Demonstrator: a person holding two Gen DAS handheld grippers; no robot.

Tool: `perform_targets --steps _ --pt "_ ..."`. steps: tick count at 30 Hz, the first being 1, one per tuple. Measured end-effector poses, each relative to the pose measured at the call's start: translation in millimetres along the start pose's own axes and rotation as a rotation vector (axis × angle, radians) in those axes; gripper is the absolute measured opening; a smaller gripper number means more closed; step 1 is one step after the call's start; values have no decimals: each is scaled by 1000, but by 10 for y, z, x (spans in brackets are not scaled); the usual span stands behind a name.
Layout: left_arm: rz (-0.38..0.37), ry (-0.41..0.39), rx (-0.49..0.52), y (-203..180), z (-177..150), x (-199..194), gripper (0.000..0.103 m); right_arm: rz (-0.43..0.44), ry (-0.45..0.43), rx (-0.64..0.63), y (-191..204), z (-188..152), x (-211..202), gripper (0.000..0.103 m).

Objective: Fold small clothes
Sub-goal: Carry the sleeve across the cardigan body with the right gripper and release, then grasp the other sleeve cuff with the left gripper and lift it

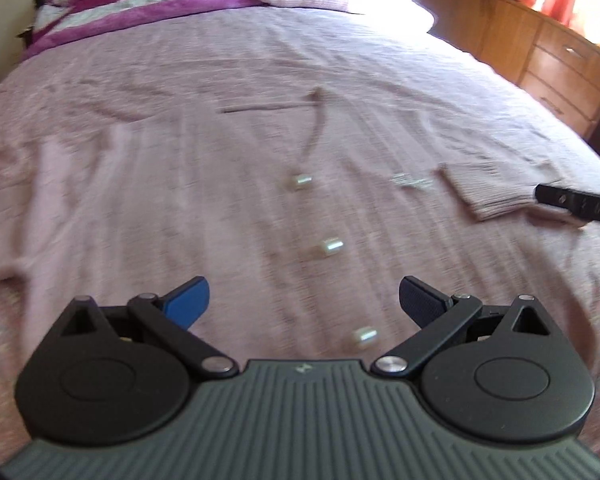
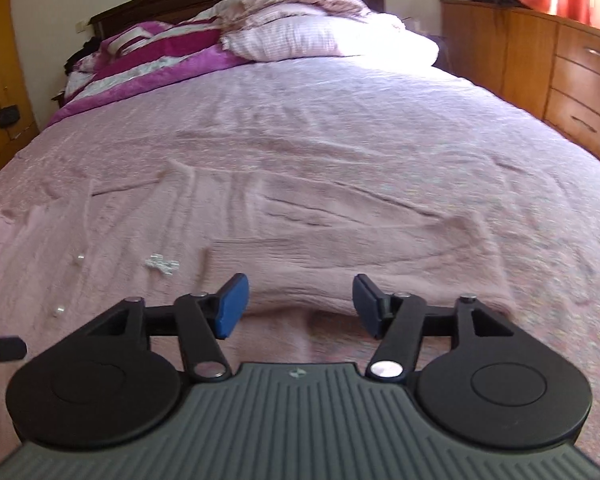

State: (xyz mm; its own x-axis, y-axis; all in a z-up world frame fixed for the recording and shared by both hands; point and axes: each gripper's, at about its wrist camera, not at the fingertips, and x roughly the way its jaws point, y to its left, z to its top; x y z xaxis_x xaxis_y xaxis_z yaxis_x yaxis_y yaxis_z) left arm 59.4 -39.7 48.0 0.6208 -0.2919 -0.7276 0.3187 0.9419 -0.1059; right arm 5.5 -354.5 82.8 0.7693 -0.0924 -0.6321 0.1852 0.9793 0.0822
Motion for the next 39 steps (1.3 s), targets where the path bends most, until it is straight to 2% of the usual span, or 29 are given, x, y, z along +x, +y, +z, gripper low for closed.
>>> perform_targets --steps 3,5,7,9,12,17,21,26,33,35,36,37,39 --pt "-39 -5 30 -230 96 96 99 -29 -20 45 -237 -18 0 72" --pt "-59 -5 42 -379 157 183 89 -50 -42 101 -389 -44 -6 73" --pt "-95 12 32 -530 229 301 65 -94 -72 157 -492 -80 1 81" --pt "-127 30 5 -648 308 442 59 -120 -95 181 -540 -114 29 82" --pt "-144 30 1 -824 403 621 59 -139 -128 189 -547 -161 69 83" --pt "-138 13 51 -1108 530 819 60 -151 -160 213 -547 -242 157 84" --pt "-80 19 76 -1251 556 985 60 -147 -154 242 -581 -311 214 84" --pt "-67 2 61 -1318 561 1065 66 -125 -167 314 -680 -345 230 84" --pt "-153 -37 58 -1356 518 1112 65 -143 -174 338 -670 -385 271 87" --pt "-152 -42 68 -1391 531 1123 61 -135 -177 342 -676 -394 277 89" --pt "-146 -47 77 -1413 528 1115 49 -131 -179 345 -680 -397 279 89" --pt "-145 -54 86 -1434 527 1107 30 -127 -179 349 -686 -403 286 90" --pt "-135 -55 121 -1509 522 1091 15 -117 -179 359 -707 -408 298 91"
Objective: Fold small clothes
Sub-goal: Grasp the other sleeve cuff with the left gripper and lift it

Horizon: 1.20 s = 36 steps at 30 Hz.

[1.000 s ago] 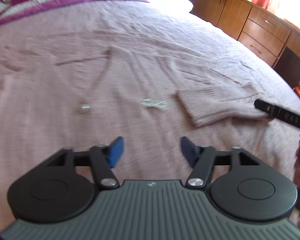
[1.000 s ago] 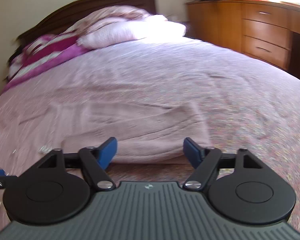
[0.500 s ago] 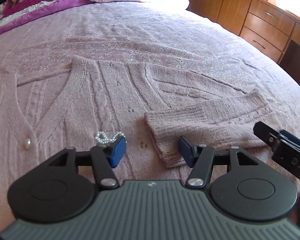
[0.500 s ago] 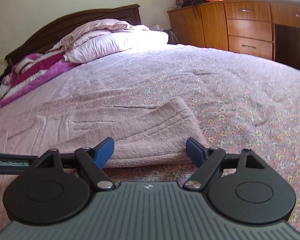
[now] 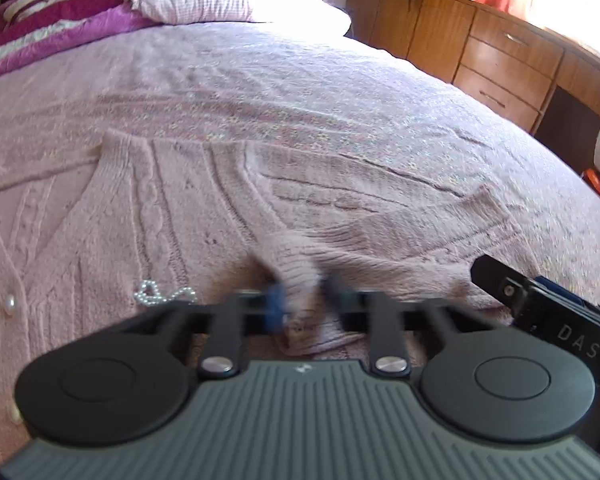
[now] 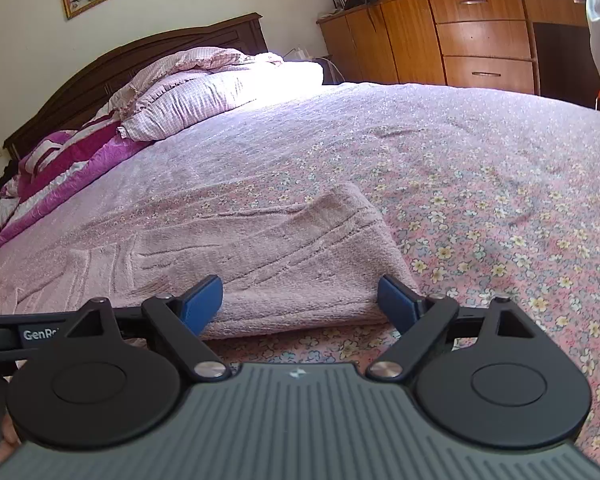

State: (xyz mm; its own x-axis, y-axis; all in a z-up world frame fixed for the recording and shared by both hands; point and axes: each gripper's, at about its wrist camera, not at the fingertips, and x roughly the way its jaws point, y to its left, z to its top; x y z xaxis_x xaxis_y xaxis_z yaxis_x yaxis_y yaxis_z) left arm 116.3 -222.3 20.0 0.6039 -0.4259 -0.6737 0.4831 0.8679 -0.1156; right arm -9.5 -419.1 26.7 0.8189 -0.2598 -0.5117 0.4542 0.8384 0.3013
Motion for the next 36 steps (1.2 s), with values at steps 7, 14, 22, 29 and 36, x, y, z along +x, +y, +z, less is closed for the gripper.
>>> perform_targets --steps 7,14,22,29,36 --pt "53 -12 85 -184 20 -55 11 26 -1 24 -37 9 10 94" --pt "-5 -80 42 -39 110 -348 10 113 -30 108 -187 31 -92 95" --pt "0 -162 41 84 180 -622 10 106 -55 43 -123 40 -474 95" --pt "29 -197 -1 396 294 -829 10 126 -35 -2 61 30 -565 95" --pt "100 -251 -22 737 401 -1143 10 152 -17 -43 294 -19 -639 95"
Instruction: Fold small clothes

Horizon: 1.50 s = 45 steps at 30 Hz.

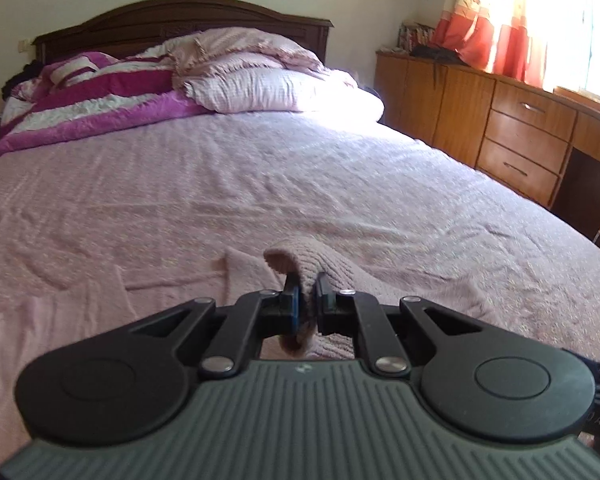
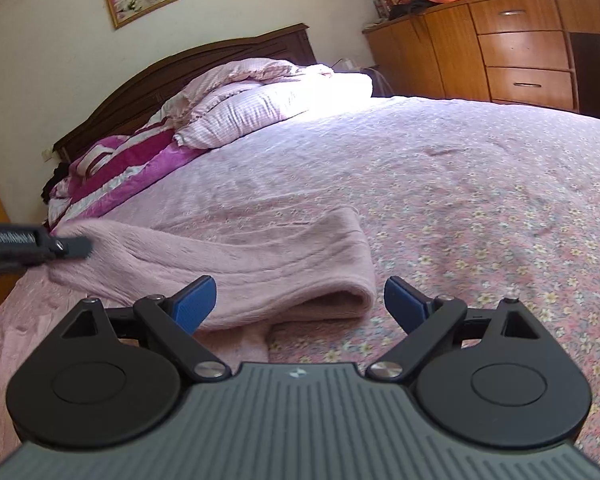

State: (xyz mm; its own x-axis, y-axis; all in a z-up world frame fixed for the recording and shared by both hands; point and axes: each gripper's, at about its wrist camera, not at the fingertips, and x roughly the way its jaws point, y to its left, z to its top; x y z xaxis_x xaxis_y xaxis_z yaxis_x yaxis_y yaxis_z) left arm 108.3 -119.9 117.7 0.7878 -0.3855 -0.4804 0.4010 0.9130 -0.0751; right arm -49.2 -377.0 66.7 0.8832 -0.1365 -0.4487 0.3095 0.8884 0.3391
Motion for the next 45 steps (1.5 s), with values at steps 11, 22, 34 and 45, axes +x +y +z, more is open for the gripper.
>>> perform_targets --steps 11,22,34,45 --pt "99 -42 -89 715 61 -316 10 9 95 -90 392 -155 180 95" --pt "194 -6 -168 1301 -163 -400 10 2 163 -192 622 -246 483 95" --pt "304 95 -201 1771 -393 -364 10 -68 192 -267 700 -249 757 95" --pt "313 195 -204 1920 -740 -61 21 -97 191 -264 659 -237 822 95"
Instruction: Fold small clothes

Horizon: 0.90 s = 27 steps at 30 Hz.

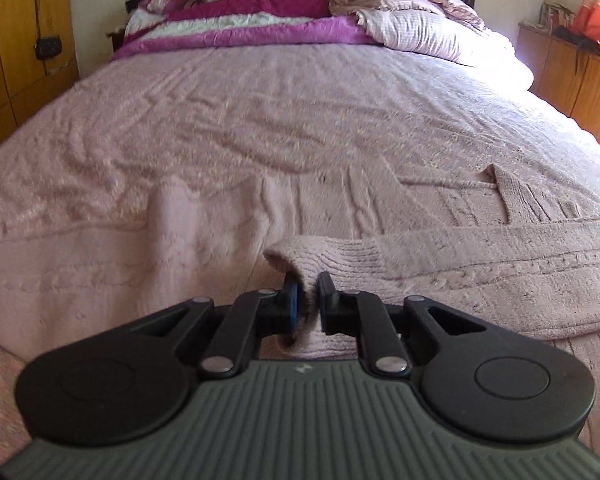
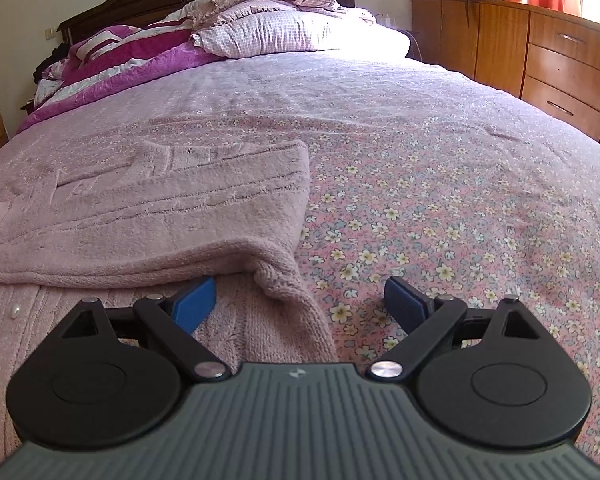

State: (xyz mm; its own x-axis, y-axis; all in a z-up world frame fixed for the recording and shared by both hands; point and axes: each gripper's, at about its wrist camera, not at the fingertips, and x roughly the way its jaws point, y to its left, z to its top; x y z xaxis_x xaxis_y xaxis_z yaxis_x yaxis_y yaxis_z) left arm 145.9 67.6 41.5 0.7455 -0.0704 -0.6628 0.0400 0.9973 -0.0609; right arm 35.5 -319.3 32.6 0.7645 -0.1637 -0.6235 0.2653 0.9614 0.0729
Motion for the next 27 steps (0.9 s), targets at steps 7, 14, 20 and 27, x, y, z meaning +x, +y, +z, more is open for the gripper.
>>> perform_targets --steps 7,14,20,27 --pt "-44 -8 -79 216 1 22 34 -51 -28 45 -75 52 30 95" --pt "-19 -2 -76 255 26 33 34 -94 -44 123 -248 87 48 95" --pt "42 6 -8 200 -39 121 50 -108 -18 104 -226 69 90 95" --pt "29 31 -18 261 -8 8 56 -79 -6 59 -151 66 -14 95"
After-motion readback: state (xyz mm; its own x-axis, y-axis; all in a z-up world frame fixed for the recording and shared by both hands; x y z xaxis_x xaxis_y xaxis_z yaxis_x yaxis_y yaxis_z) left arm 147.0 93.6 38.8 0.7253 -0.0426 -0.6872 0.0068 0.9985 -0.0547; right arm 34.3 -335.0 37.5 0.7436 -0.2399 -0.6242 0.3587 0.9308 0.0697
